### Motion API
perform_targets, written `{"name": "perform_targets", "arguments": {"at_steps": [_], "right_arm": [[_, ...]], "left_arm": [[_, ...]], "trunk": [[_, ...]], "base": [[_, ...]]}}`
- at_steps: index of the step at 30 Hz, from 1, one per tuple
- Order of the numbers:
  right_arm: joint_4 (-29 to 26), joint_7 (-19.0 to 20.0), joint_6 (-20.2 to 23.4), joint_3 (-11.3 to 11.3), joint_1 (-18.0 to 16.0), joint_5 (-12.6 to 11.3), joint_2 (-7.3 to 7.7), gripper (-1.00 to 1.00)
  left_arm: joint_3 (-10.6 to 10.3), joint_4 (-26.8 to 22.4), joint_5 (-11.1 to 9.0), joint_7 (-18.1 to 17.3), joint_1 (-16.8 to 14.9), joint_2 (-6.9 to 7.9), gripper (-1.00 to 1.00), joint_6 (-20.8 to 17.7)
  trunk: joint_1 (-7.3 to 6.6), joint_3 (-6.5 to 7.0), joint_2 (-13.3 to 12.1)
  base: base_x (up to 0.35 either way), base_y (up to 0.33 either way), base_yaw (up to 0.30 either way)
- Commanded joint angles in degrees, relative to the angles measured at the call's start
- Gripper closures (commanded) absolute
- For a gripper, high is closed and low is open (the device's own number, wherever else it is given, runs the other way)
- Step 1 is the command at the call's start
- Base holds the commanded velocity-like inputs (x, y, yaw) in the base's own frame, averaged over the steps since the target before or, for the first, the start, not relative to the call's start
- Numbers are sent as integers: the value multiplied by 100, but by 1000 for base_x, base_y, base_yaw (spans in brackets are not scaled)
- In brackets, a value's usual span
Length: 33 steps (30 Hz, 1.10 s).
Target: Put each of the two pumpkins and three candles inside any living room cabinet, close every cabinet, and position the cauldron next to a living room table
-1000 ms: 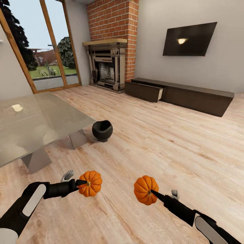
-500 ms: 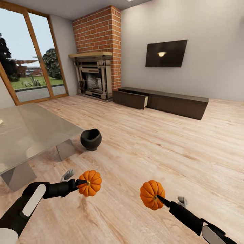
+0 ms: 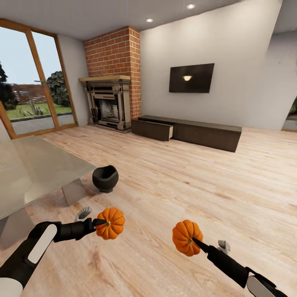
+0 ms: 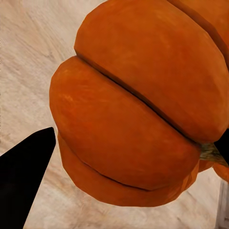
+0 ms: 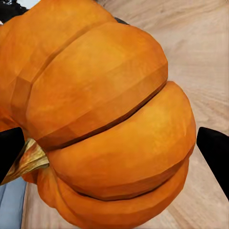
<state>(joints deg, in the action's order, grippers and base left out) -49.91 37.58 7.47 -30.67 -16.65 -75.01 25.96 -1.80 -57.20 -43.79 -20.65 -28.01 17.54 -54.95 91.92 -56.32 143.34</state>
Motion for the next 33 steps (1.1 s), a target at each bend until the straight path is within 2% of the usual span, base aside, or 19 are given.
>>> {"name": "perform_targets", "arguments": {"at_steps": [1,3,6,10,22,33], "right_arm": [[4,-83,32,-13,-5,-82,5,100],[4,-270,30,-11,-5,-165,5,100],[0,-723,27,-9,-5,-466,5,100],[5,-999,27,-12,-5,-601,5,100],[126,-1103,19,-10,-5,-633,-1,100],[212,-1285,-86,-9,-5,-723,-42,100]], "left_arm": [[-13,-1,40,-22,-3,0,100,-7],[-18,-1,43,-20,-3,-2,100,-7],[-21,-1,51,-18,-3,-37,100,-7],[-22,-46,55,-18,-3,-64,100,-7],[-11,-63,66,-32,-3,-67,100,1],[-14,-71,73,-19,-3,-66,100,2]], "trunk": [[-4,16,1],[-9,56,-2],[-9,44,-2],[-9,27,-2],[-9,-26,-2],[-9,-74,-2]], "base": [[0,0,-35],[0,0,-60],[0,0,-162],[0,0,-207],[24,0,-219],[299,0,-221]]}}
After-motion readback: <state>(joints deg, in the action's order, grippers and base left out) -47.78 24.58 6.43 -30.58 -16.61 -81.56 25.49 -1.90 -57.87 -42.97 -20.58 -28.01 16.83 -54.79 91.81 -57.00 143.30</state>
